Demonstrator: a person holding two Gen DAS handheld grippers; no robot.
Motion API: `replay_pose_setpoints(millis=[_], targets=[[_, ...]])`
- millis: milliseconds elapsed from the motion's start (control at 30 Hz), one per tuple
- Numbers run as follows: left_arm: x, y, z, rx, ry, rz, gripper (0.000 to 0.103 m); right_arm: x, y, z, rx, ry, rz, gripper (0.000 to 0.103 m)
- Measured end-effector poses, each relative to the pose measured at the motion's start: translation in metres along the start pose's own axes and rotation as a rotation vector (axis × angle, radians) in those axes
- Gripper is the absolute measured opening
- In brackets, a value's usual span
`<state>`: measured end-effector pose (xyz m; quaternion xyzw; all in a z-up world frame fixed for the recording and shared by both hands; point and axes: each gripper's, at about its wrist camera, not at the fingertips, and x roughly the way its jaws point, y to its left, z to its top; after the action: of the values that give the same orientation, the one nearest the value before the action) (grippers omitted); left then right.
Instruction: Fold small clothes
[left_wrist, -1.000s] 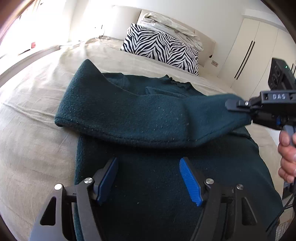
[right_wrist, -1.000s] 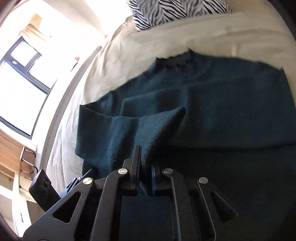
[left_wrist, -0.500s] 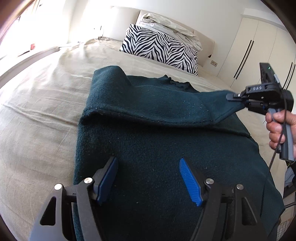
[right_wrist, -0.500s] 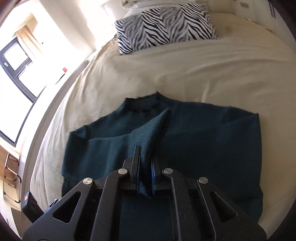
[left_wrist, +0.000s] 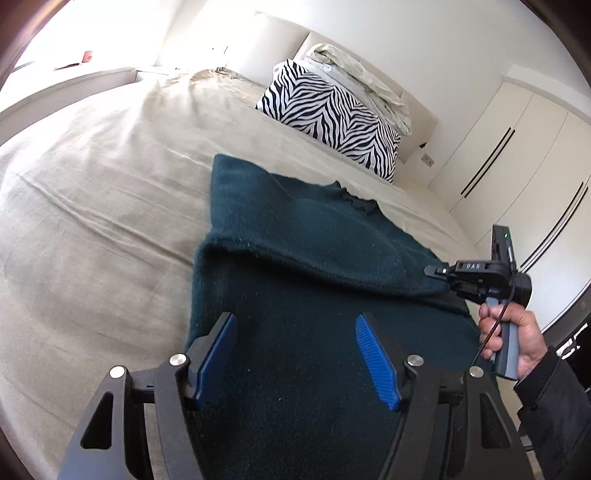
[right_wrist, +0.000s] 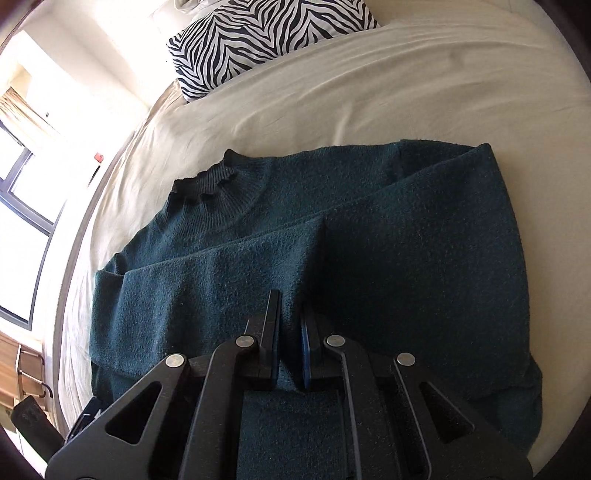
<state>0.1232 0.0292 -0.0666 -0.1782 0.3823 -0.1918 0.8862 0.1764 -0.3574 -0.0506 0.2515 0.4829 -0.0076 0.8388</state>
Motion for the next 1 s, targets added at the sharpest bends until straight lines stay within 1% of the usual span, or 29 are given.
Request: replay_pose_setpoints(millis=[100,167,233,267,333,400,433,500,533,633,700,733,767,867,1000], targets=[[-0.011,0.007,0.025,-0.024,-0.046,-0.014,0.069,0.003,-0.004,0.0,0.003,0.01,0.002,0.008],[-0.011,0.014,0.045,-0.037,-0.056,-0.027,0.069,0.005,-0.004,0.0,0.0,0.014,0.003,0.008],[-0.007,0.017,0.063,-0.029,-0.056,-0.019,0.069,0.007,-0.004,0.0,-0.008,0.022,0.003,0.008],[-0.005,0.017,0.072,-0.017,-0.058,-0.016,0.067,0.007,-0.004,0.001,-0.013,0.023,0.0,0.008],[0.001,0.019,0.087,0.002,-0.063,-0.012,0.066,0.006,0.003,0.002,-0.049,0.022,-0.023,0.008],[0.013,0.022,0.102,-0.001,-0.041,-0.016,0.057,0.007,0.007,0.003,-0.077,0.02,-0.042,0.008],[0.022,0.025,0.109,-0.012,-0.024,-0.033,0.051,0.007,0.006,0.004,-0.072,0.021,-0.038,0.008],[0.044,0.03,0.118,-0.049,0.023,-0.078,0.047,0.009,0.0,0.005,-0.044,0.026,-0.012,0.008],[0.057,0.034,0.121,-0.07,0.051,-0.082,0.044,0.011,-0.005,0.005,-0.021,0.031,0.011,0.008],[0.098,0.051,0.124,-0.137,0.139,-0.105,0.044,0.012,-0.014,0.004,0.017,0.03,0.064,0.008],[0.122,0.068,0.123,-0.189,0.189,-0.073,0.043,0.013,-0.017,0.003,0.023,0.028,0.086,0.008],[0.129,0.075,0.123,-0.208,0.189,-0.082,0.035,0.014,-0.019,0.004,0.03,0.028,0.096,0.008],[0.133,0.079,0.124,-0.212,0.187,-0.083,0.03,0.015,-0.021,0.004,0.039,0.027,0.106,0.008],[0.135,0.078,0.128,-0.191,0.183,-0.083,0.029,0.017,-0.024,0.006,0.056,0.022,0.124,0.008],[0.13,0.077,0.123,-0.167,0.176,-0.097,0.029,0.02,-0.026,0.006,0.079,0.012,0.134,0.008]])
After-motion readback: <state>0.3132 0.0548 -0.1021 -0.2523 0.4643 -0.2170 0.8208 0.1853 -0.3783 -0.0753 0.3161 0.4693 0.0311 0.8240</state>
